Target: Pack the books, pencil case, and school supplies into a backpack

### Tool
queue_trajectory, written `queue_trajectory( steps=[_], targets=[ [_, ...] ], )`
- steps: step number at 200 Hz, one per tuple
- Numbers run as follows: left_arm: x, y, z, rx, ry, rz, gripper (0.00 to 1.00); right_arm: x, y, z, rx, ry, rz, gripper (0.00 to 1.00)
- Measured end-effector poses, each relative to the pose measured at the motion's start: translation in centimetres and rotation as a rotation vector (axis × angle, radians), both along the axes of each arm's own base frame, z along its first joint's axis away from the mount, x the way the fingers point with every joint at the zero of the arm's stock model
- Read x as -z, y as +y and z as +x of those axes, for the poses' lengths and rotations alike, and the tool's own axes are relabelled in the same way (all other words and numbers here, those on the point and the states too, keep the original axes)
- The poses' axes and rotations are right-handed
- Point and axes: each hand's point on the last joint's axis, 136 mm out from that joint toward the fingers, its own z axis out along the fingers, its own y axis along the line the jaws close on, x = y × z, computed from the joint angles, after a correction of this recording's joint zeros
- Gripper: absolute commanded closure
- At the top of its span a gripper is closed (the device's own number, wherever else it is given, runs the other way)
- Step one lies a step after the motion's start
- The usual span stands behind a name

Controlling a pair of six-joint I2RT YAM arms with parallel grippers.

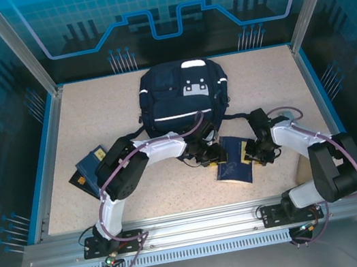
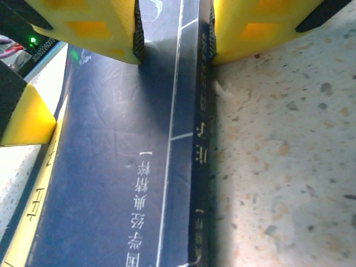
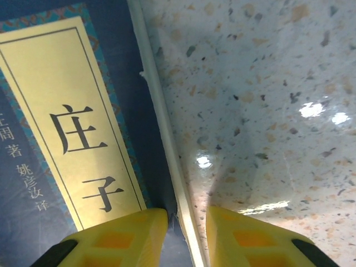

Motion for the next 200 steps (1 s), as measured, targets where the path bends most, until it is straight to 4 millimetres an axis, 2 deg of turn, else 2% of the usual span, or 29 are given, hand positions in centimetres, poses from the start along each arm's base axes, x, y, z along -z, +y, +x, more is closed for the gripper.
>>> queue_trajectory(
  steps=[42,80,96,126,143,172,200],
  targets=[
    [-1.3,-0.9,0.1,0.007,-0.003,-0.080,0.65,-0.1,-0.2,-0.2,0.025,0.002,0.004,0.70],
    [-5.4,-2.4,0.5,0.038,-0.075,-0.211,0.68,-0.3,-0.1,-0.1,0.031,-0.003,0.014,0.70],
    [-6.4,-2.9,0.6,0.047,-0.095,-0.245,0.70,-0.4,0.1,-0.2,0.034,-0.004,0.023,0.69],
    [-6.4,-2.9,0.6,0.048,-0.092,-0.242,0.74,-0.2,0.3,-0.4,0.038,-0.002,0.039,0.68],
    [-6.4,-2.9,0.5,0.048,-0.088,-0.239,0.81,-0.3,0.3,-0.5,0.041,-0.011,0.041,0.66],
    [-6.5,-2.9,0.6,0.044,-0.085,-0.230,0.91,-0.6,0.2,-0.5,0.047,-0.021,0.039,0.58],
    [-6.3,-2.3,1.0,0.042,-0.094,-0.208,0.97,-1.6,0.1,-0.6,0.054,-0.052,0.041,0.38]
  ],
)
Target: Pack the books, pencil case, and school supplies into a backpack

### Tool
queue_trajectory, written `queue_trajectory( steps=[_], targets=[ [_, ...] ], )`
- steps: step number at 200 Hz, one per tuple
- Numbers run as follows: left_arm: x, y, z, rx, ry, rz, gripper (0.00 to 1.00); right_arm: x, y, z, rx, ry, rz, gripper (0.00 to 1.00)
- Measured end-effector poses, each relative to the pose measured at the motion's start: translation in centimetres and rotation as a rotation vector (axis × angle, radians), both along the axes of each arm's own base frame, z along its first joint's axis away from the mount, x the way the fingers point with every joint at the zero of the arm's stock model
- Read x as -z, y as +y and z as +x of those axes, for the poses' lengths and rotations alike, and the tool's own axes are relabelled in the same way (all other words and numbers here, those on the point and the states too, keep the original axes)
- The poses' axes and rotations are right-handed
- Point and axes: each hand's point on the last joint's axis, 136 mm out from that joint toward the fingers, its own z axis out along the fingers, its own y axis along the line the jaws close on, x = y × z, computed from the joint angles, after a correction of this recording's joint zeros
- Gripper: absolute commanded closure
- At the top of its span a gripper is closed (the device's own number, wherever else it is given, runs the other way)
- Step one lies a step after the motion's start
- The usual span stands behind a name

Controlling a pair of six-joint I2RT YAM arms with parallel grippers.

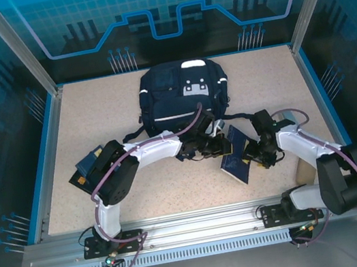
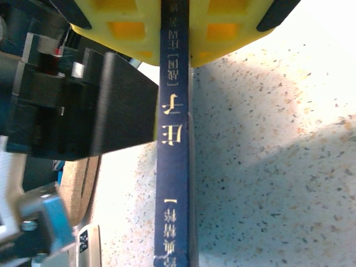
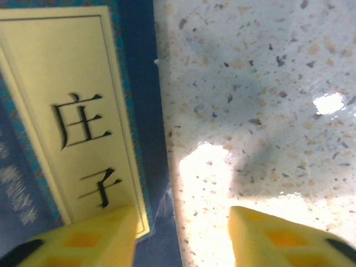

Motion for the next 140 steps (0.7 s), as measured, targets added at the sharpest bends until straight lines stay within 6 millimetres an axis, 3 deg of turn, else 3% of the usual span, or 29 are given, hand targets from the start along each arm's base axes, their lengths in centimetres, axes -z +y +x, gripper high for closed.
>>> queue_trajectory(
  steps=[22,54,81,100,121,140],
  targets=[
    [-0.9,1.1,0.8,-0.025,-0.005,-0.001,0.97,-2.0,0.2,0.8,0.001,-0.100,0.020,0.18],
    [-6.6,5.0,4.9,-0.141,-0.089,-0.081,0.98,-6.7,1.0,3.1,0.027,-0.337,0.098,0.05],
    [-12.6,9.8,8.7,-0.267,-0.197,-0.161,0.98,-10.0,2.6,5.1,0.045,-0.486,0.219,0.00],
    [-15.8,12.8,10.2,-0.348,-0.256,-0.201,0.99,-12.1,4.3,6.7,0.057,-0.567,0.332,0.00],
    [-17.8,15.3,11.0,-0.425,-0.279,-0.234,0.99,-14.3,7.1,8.0,0.049,-0.632,0.464,0.00],
    [-18.3,17.0,11.5,-0.496,-0.266,-0.249,1.00,-16.4,10.2,9.0,0.036,-0.699,0.597,0.00]
  ],
)
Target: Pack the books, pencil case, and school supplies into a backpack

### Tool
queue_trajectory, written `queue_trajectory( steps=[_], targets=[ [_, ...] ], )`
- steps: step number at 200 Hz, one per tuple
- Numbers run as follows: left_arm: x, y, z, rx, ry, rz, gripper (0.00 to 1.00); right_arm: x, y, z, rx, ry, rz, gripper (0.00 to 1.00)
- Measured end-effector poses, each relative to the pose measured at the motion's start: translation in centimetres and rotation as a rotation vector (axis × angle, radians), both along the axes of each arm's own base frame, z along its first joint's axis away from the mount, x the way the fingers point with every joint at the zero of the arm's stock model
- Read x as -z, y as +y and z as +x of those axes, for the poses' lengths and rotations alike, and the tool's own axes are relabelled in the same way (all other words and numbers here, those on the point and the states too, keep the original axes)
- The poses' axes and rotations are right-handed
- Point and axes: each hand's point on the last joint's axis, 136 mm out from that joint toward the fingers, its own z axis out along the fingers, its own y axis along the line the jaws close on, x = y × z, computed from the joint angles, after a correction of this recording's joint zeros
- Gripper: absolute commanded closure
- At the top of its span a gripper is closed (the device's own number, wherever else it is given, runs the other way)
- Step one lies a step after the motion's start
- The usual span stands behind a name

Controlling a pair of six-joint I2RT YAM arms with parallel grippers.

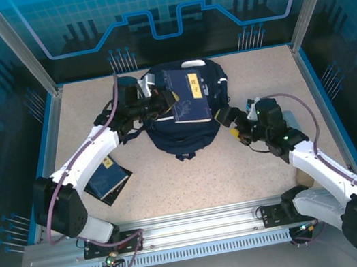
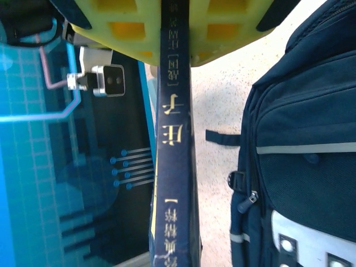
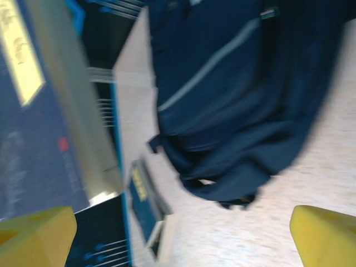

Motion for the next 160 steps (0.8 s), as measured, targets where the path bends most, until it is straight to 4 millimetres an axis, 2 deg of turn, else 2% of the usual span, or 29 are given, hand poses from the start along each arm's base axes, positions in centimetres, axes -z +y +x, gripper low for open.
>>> queue_trajectory(
  steps=[36,72,95,120,140,160],
  targets=[
    [-0.4,1.9,0.8,-0.107,0.060,-0.075,1.00,-2.6,5.6,1.0,-0.082,-0.063,0.166,0.00],
    [-1.2,2.5,0.8,-0.165,0.092,-0.151,1.00,-5.2,9.5,2.8,-0.127,-0.094,0.277,0.01],
    [-1.7,2.7,0.7,-0.187,0.104,-0.192,1.00,-6.2,10.8,4.2,-0.125,-0.112,0.357,0.05],
    [-1.5,3.2,0.5,-0.208,0.119,-0.226,1.00,-5.8,11.8,5.1,-0.119,-0.090,0.416,0.13],
    [-0.8,3.6,0.4,-0.223,0.140,-0.233,1.00,-5.7,12.3,5.3,-0.118,-0.082,0.447,0.25],
    [-0.4,3.9,0.5,-0.238,0.155,-0.238,1.00,-6.7,12.6,5.3,-0.118,-0.112,0.489,0.35]
  ],
)
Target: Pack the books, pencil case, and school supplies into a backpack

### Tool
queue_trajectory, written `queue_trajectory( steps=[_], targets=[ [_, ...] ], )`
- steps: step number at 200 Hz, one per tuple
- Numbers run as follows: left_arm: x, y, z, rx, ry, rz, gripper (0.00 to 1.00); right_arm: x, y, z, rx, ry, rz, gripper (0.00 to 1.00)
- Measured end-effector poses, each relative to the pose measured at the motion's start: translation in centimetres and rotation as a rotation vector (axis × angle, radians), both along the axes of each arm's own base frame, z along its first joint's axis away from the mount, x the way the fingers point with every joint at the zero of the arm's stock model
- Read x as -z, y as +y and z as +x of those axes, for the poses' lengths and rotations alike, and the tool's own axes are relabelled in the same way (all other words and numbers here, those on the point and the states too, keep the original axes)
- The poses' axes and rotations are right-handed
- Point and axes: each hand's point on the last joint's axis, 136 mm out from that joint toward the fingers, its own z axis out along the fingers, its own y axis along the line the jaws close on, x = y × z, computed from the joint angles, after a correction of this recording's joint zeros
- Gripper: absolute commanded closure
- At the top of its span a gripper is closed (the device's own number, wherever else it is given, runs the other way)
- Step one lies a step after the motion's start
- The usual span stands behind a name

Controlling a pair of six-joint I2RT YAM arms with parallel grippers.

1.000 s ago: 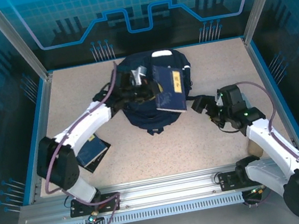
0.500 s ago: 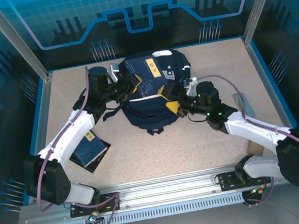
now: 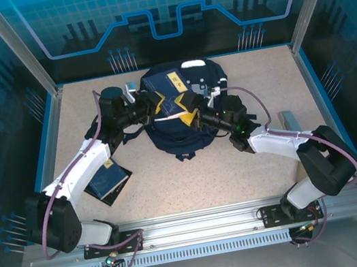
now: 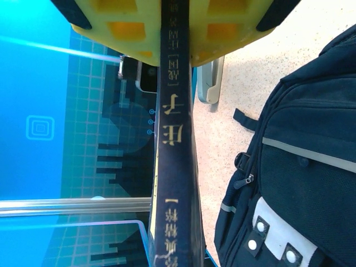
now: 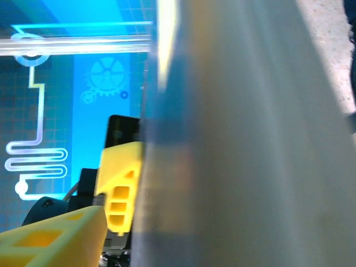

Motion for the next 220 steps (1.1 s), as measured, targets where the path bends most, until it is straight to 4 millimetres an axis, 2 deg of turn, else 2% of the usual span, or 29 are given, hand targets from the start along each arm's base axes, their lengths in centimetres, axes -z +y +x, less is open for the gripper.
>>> queue_trajectory(
  steps=[29,78,101,111,137,160,181,201,220],
  targets=[
    [-0.1,0.2,0.0,-0.008,-0.005,-0.003,1.00,-1.2,0.0,0.2,0.010,-0.033,0.049,0.49],
    [-0.8,0.5,-0.1,-0.012,-0.024,-0.008,0.99,-0.6,0.0,0.5,0.020,0.010,0.066,0.64],
    [-0.9,0.6,-0.1,-0.015,-0.025,-0.007,0.95,-0.3,0.0,0.6,0.020,0.030,0.064,0.76],
    [-0.6,0.7,-0.2,-0.015,-0.019,-0.004,0.88,-0.3,0.0,0.6,0.020,0.034,0.065,0.80],
    [0.4,0.9,-0.5,-0.009,-0.007,0.031,0.48,0.6,0.1,0.5,0.013,0.046,0.024,0.88],
    [1.3,1.4,-1.1,-0.002,0.005,0.102,0.24,2.2,-0.2,0.3,0.014,0.083,-0.084,0.89],
    [1.7,2.0,-1.6,0.029,-0.011,0.213,0.15,2.9,-1.4,0.0,0.025,0.100,-0.213,0.91],
    [2.0,2.3,-1.7,0.081,-0.052,0.342,0.13,3.3,-3.6,-0.1,0.056,0.117,-0.338,0.91],
    [3.5,2.6,-1.1,0.137,-0.062,0.465,0.12,3.6,-6.4,-0.1,0.097,0.130,-0.437,0.91]
  ],
)
